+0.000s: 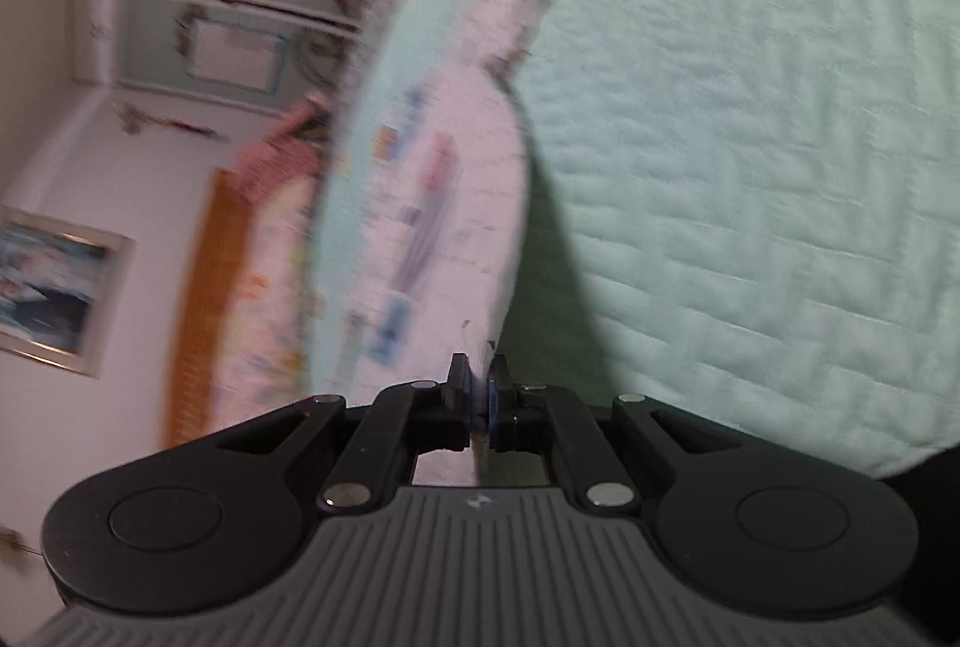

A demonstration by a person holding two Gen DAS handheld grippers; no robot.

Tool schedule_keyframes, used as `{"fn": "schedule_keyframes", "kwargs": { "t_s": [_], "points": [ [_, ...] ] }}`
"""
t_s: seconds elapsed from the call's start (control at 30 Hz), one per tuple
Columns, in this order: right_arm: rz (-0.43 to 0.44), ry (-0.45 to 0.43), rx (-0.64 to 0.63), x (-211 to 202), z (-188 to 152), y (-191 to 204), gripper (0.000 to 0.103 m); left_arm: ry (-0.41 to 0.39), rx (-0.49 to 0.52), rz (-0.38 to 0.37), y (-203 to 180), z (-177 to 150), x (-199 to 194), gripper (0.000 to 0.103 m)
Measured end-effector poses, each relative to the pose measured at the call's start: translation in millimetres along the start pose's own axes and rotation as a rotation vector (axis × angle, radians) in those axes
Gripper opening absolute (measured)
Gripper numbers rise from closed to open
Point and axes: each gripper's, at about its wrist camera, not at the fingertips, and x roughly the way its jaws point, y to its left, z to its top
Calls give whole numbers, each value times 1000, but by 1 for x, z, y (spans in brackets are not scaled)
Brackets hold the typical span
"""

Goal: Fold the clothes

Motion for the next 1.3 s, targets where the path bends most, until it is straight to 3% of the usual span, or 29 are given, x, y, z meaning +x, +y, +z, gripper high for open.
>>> {"fn": "schedule_keyframes", "kwargs": {
  "t_s": [0.1,0.23,0.37,0.4,0.5,0.57,0.63,0.7,0.8,0.97,1.07,1.17,1.3],
  "points": [
    [-90,9,-11,7,-5,-13,6,0,-27,1,9,5,7,7],
    [-71,-37,8,5,-7,-20,7,17,-32,3,15,4,18,9],
    [-177,-108,-144,-11,-7,-5,9,-2,10,63,13,2,10,21],
    [-213,-128,-197,-16,-7,3,14,-5,10,71,11,-1,8,26],
    [-266,-145,-446,-21,-19,34,17,-28,32,105,8,-10,-10,31],
    [-236,-83,-688,-10,-41,63,21,-13,88,85,1,-18,-16,32],
    [-207,-16,-926,3,-65,90,40,48,164,26,-12,-27,-13,34],
    [-196,66,-1140,28,-94,110,51,93,189,-21,-24,-36,-8,36],
    [-197,193,-1407,65,-131,126,51,119,139,-64,-29,-40,1,36],
    [-270,254,-1694,89,-152,125,49,157,150,-51,-35,-47,10,38],
    [-298,256,-1755,92,-151,121,47,186,167,-50,-39,-53,16,39],
    [-280,253,-1766,91,-152,122,29,221,196,-61,-45,-60,23,40],
    [-259,210,-1748,89,-152,125,28,274,245,-75,-54,-72,34,42]
  ]
}}
